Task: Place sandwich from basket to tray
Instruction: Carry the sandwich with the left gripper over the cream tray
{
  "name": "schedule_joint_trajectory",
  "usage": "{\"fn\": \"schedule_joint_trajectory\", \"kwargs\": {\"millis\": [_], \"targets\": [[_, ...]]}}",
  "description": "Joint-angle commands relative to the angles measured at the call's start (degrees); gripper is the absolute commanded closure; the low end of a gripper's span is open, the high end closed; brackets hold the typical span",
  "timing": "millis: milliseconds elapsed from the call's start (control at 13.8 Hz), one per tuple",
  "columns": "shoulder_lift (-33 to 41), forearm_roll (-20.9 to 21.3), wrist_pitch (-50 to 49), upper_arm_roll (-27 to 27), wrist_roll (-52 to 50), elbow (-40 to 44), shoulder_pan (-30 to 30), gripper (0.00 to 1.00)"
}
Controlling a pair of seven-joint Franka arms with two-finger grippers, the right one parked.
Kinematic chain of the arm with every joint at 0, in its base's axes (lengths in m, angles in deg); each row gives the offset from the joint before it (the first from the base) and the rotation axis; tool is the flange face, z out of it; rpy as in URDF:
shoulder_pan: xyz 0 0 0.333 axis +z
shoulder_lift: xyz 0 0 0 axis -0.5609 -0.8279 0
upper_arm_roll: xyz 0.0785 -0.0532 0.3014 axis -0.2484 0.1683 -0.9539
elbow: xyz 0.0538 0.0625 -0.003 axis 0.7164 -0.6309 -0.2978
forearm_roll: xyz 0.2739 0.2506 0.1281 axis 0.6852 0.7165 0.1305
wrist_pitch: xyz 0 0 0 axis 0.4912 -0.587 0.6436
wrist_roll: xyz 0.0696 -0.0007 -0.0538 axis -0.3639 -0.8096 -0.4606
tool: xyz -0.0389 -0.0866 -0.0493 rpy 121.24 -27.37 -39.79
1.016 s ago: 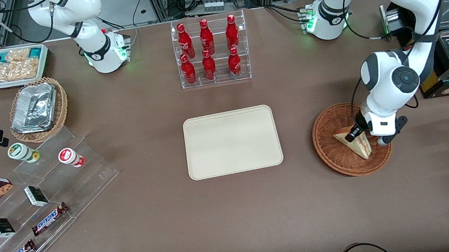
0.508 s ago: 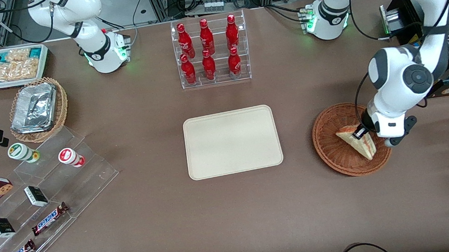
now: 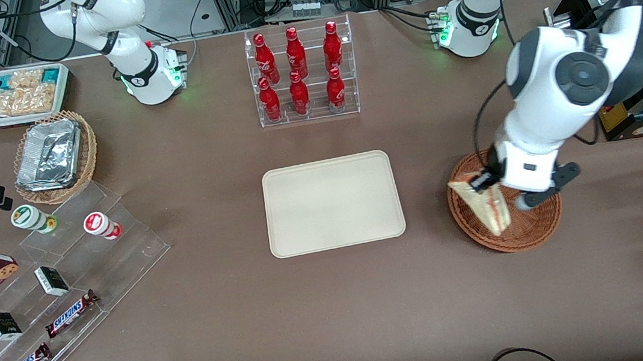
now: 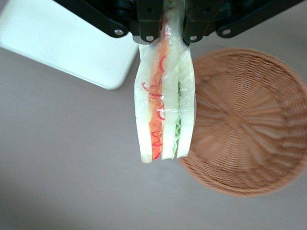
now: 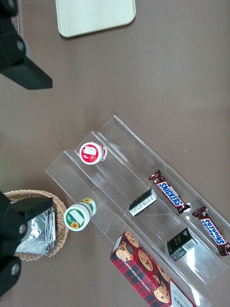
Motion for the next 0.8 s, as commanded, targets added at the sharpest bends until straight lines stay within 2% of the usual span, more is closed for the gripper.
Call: {"fn": "schedule_joint_trajectory", "kwargs": {"millis": [0, 73, 218, 508, 726], "targets": [[-6.7, 5.0, -1.4, -0.1, -2.1, 6.5, -6.9, 1.0], [-8.6, 7.7, -1.4, -0.1, -3.5, 7.8, -9.4, 1.0], [-12.1, 9.3, -0.8, -0.1, -5.9, 9.3, -12.5, 1.0], [-17.9, 9.4, 7.8, -0.2, -6.2, 10.0, -19.2, 1.0], [-21.1, 9.4, 9.3, -0.2, -7.1, 10.8, -23.0, 1.0]]}}
